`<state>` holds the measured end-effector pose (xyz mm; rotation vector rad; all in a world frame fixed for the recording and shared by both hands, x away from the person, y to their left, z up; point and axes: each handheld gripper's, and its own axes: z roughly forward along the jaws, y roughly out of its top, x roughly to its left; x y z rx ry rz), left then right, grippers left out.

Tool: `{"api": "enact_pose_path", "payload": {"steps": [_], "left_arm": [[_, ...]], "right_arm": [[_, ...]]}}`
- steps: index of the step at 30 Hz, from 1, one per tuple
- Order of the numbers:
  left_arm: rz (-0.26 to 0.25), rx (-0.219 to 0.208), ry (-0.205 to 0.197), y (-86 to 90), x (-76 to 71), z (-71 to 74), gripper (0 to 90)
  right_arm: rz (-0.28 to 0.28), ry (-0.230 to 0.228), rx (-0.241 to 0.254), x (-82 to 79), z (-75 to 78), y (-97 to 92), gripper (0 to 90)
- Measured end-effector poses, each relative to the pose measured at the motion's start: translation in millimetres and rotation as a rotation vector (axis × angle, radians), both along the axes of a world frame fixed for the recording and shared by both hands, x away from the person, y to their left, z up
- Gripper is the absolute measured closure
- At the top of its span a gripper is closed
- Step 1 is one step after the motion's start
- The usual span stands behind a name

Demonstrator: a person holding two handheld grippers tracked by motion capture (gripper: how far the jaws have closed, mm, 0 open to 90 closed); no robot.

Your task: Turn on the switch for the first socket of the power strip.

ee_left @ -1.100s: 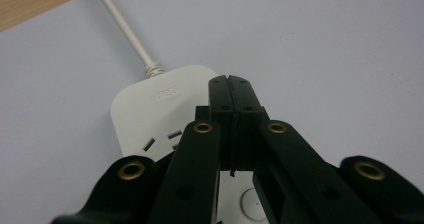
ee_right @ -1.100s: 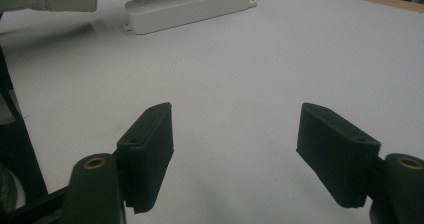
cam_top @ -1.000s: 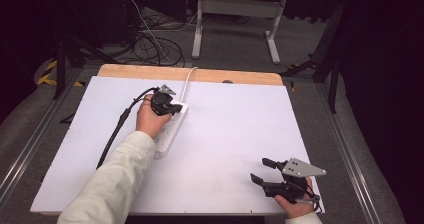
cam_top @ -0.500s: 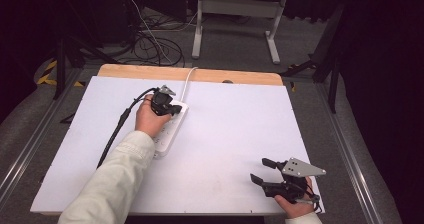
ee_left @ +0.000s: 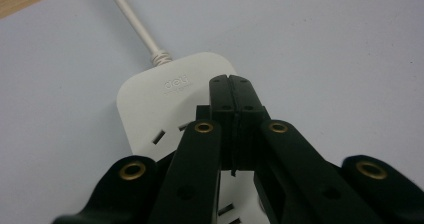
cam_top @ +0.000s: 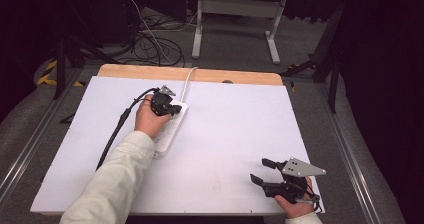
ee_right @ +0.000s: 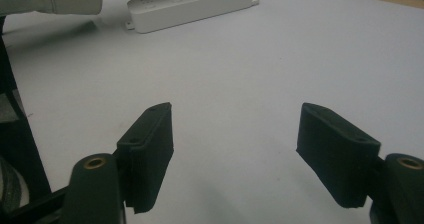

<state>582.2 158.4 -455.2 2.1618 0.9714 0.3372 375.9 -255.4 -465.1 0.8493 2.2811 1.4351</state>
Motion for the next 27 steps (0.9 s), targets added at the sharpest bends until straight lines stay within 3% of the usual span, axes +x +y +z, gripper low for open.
{"api": "enact_pose_path", "payload": {"steps": [27], "left_arm": [[0.021,0.007,0.016,-3.3,-0.7,0.7,90.0]], "right_arm": [[0.006,0.006,-0.001,0.4,-0.4,0.1,31.2]]}}
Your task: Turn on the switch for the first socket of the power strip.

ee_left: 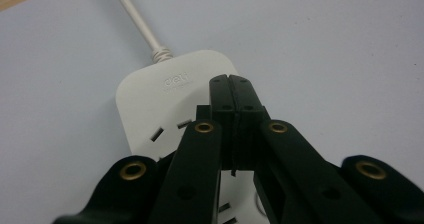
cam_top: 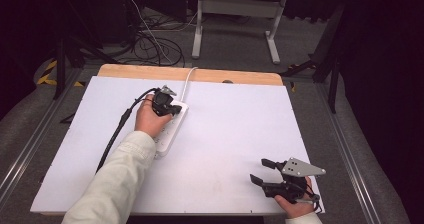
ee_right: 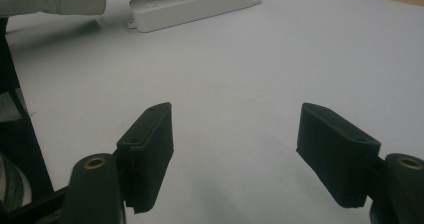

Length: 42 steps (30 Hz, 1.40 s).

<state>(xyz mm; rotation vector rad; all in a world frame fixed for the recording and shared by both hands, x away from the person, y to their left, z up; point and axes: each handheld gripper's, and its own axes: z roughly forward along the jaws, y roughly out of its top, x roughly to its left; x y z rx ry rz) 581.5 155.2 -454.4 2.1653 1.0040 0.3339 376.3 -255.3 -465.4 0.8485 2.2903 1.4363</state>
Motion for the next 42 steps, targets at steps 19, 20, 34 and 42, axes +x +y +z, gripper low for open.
{"api": "enact_pose_path", "payload": {"steps": [19,20,34,42], "left_arm": [[0.011,0.052,-0.031,-5.9,-3.9,0.1,90.0],[0.013,0.051,-0.029,-6.3,-4.0,0.0,90.0],[0.019,0.072,-0.039,-8.8,-5.8,-0.3,90.0],[0.041,0.086,-0.038,-11.5,-7.3,0.0,90.0]], "right_arm": [[0.003,-0.001,-0.002,0.0,-0.4,0.5,31.2],[0.003,0.000,-0.002,0.1,-0.4,0.5,31.2],[0.006,0.003,-0.007,0.0,-0.7,1.3,31.2],[0.007,0.004,-0.010,-0.1,-0.8,1.5,31.2]]}}
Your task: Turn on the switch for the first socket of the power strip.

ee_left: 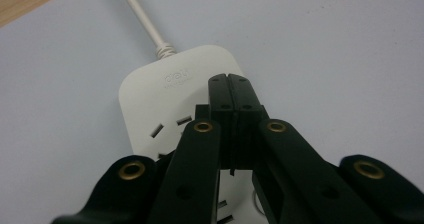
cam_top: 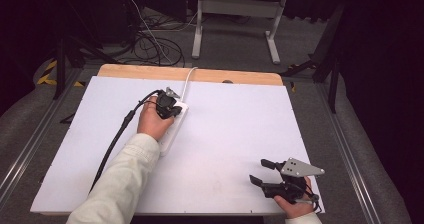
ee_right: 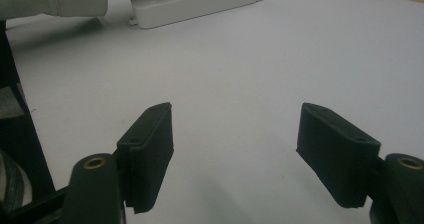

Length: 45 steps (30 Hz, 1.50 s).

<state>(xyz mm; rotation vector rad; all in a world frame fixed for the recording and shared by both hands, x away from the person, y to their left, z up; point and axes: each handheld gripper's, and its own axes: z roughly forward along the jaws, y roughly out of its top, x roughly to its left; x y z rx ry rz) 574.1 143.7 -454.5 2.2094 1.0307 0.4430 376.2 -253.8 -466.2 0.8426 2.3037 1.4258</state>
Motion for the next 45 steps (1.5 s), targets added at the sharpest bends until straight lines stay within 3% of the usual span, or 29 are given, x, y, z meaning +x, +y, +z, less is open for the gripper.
{"api": "enact_pose_path", "payload": {"steps": [6,17,22,30,34,36,41,45], "left_arm": [[0.006,-0.010,0.013,2.9,1.1,0.1,90.0],[0.005,0.012,-0.007,-0.3,-0.1,-0.3,90.0],[0.004,-0.001,-0.011,-1.1,1.0,-2.2,90.0],[0.013,0.021,-0.007,-4.9,0.8,-1.2,90.0],[-0.004,-0.021,-0.003,3.0,2.5,-1.3,90.0],[-0.011,0.011,-0.021,7.1,0.7,2.2,90.0],[-0.056,-0.077,-0.050,7.6,-10.7,26.1,90.0],[-0.069,-0.102,-0.060,7.6,-19.2,40.8,90.0]], "right_arm": [[0.002,-0.003,-0.002,-0.3,-0.1,0.1,31.2],[0.003,0.001,-0.006,0.0,-0.4,0.6,31.2],[0.004,0.001,-0.006,-0.1,-0.5,0.5,31.2],[0.004,0.004,-0.004,-0.3,-1.1,-0.6,31.2],[0.002,0.002,-0.004,-1.2,-0.7,-1.0,31.2],[-0.001,-0.002,-0.001,-1.7,-0.2,-1.5,31.2],[-0.004,-0.001,-0.001,-0.7,-0.3,-1.8,31.2],[-0.005,-0.005,-0.003,-1.6,0.3,-0.9,31.2]]}}
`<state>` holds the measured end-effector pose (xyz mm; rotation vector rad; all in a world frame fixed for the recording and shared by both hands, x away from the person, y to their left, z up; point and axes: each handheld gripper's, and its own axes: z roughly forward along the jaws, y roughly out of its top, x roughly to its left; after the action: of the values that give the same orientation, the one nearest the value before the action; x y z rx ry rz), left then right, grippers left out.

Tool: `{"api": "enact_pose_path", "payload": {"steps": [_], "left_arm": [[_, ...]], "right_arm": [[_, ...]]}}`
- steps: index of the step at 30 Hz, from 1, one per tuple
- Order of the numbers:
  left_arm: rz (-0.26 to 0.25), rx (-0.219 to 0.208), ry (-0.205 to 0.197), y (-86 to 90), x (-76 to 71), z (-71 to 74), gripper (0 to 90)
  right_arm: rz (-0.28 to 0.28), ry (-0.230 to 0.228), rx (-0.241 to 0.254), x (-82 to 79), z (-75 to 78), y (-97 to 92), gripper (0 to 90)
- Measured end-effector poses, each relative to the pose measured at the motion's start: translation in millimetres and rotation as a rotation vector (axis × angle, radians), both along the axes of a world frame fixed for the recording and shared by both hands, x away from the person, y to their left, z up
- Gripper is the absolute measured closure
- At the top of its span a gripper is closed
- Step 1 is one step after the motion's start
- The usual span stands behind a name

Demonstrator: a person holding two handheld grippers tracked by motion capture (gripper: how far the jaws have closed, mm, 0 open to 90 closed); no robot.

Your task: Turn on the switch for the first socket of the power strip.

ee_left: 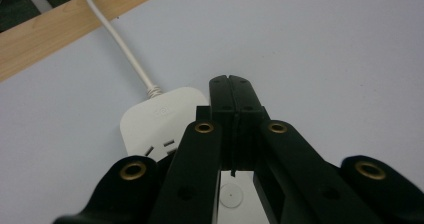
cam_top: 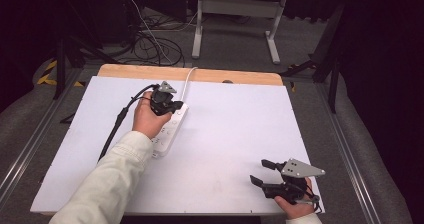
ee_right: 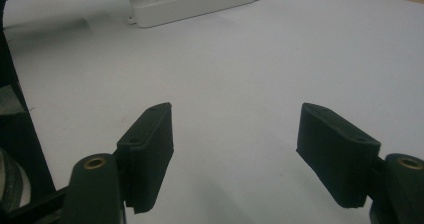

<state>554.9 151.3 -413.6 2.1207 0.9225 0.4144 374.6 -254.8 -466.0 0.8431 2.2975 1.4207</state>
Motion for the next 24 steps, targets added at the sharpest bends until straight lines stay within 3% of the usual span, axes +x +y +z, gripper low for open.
{"api": "enact_pose_path", "payload": {"steps": [4,9,15,17,19,21,24], "left_arm": [[0.004,0.002,0.008,3.5,-4.1,5.3,90.0],[0.006,-0.030,0.001,6.7,-8.9,15.7,90.0],[0.004,-0.009,-0.017,7.1,-14.0,20.4,89.8],[0.004,-0.014,-0.023,5.6,-17.1,22.4,76.9],[-0.004,-0.019,-0.026,4.7,-22.8,27.0,70.2],[0.010,-0.023,-0.001,4.9,-29.1,32.5,58.7],[-0.008,-0.025,-0.020,7.3,-40.6,41.4,50.3]], "right_arm": [[-0.006,0.000,0.000,-0.3,0.1,-0.2,31.2],[-0.008,0.005,-0.003,1.1,-0.5,0.2,31.2],[-0.009,0.006,-0.003,1.6,-0.9,-0.4,31.2],[-0.006,0.005,0.000,1.9,-0.7,-0.4,31.2],[-0.005,0.006,-0.002,1.7,-0.5,0.2,31.2],[-0.004,0.004,-0.003,1.2,-0.4,0.4,31.2],[-0.006,0.003,0.001,0.8,-0.1,-0.4,31.2]]}}
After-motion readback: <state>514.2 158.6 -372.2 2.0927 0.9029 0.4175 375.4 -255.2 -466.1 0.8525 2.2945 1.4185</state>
